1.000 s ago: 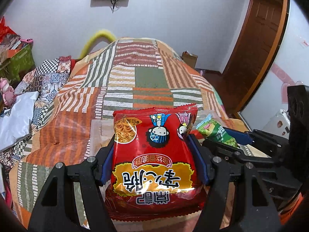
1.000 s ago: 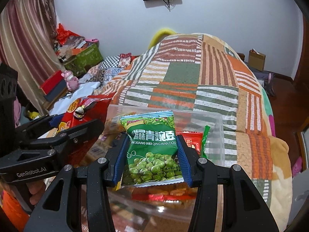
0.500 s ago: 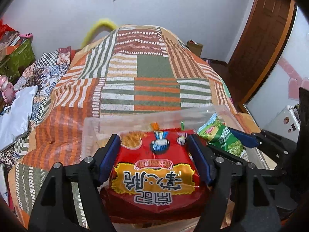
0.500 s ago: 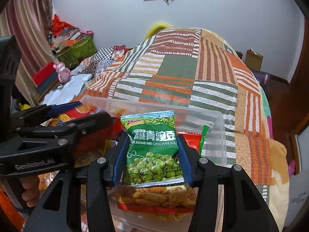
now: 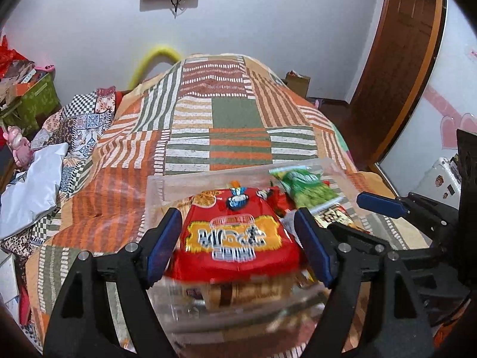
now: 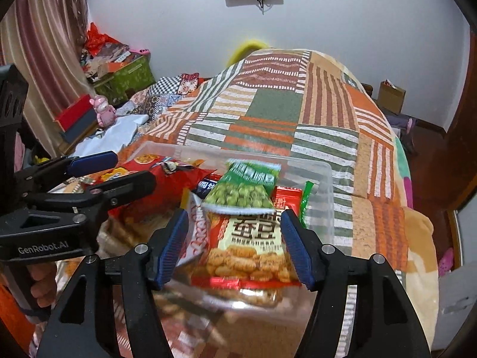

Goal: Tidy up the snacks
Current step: 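Carry both bags over the clear box and open both grippers to drop them, then grasp the green jelly cup with the right gripper while the left grasps the orange snack bag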

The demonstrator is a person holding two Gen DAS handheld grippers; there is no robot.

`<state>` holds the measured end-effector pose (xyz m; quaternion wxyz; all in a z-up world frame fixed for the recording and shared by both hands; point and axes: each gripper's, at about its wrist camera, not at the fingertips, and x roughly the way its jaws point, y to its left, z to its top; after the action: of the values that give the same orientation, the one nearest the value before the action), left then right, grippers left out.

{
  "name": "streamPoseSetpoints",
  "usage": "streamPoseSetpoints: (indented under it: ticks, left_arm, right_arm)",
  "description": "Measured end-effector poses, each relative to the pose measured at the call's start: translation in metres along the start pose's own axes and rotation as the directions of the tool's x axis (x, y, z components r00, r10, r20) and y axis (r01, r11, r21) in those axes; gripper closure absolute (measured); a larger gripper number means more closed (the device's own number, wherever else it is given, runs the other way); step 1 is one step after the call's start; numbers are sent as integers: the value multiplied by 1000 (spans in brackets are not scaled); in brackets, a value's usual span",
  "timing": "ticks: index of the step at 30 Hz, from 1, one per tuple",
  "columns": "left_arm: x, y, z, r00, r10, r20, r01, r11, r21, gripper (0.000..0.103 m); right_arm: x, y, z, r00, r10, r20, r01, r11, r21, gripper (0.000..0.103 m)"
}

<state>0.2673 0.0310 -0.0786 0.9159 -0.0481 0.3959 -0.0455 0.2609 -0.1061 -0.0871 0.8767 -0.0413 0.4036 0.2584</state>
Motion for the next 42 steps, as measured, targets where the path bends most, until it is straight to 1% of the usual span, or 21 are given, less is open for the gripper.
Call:
streamPoseSetpoints:
  ticks: [8,11,13,16,19,24,29,34,39,41,42]
  left_arm:
    - [-49,-12,-22,998,-17,55,17,1000,2,25]
    - [-69,-18,-35,997,-22,75,22,1000,3,20]
    - [-82,-22,-45,996,-28,87,28,1000,2,18]
    - [-98,-27,-62,995,-23,94,22,1000,11,17]
    - [-110,-31,-78,995,-18,97,17,1000,10,12]
    - [-116,-34,-102,997,-8,77,7,1000,15,12]
    - [-110,-33,-124,1000,-16,26,16,1000,0,12]
    - [-98,-34,-139,1000,-7,-20,7,1000,-1,12]
    - [-94,-28,-150,999,4,-38,-5,1000,-15,12]
    - [-93,-22,-150,999,19,-39,-19,1000,-17,12]
    - [-92,-18,-151,999,28,-41,-29,999,-20,12]
  right_arm:
    - [-49,4,-15,998,11,57,-11,1000,-6,42]
    - [-69,7,-24,997,7,81,-6,1000,-14,39]
    - [-82,8,-33,995,-7,95,9,1000,-27,34]
    - [-100,10,-50,994,-30,105,35,998,-45,34]
    - [-110,7,-66,994,-38,99,43,998,-43,33]
    - [-114,-3,-100,997,-59,52,60,998,-19,32]
    - [-103,-14,-138,998,-50,-35,51,998,26,32]
    - [-94,-20,-164,994,-13,-106,20,998,66,32]
    - [-89,-21,-182,991,23,-129,-8,994,113,33]
    - [-84,-21,-186,989,36,-145,-17,992,128,41]
    - [-82,-20,-188,988,28,-152,-9,992,127,47]
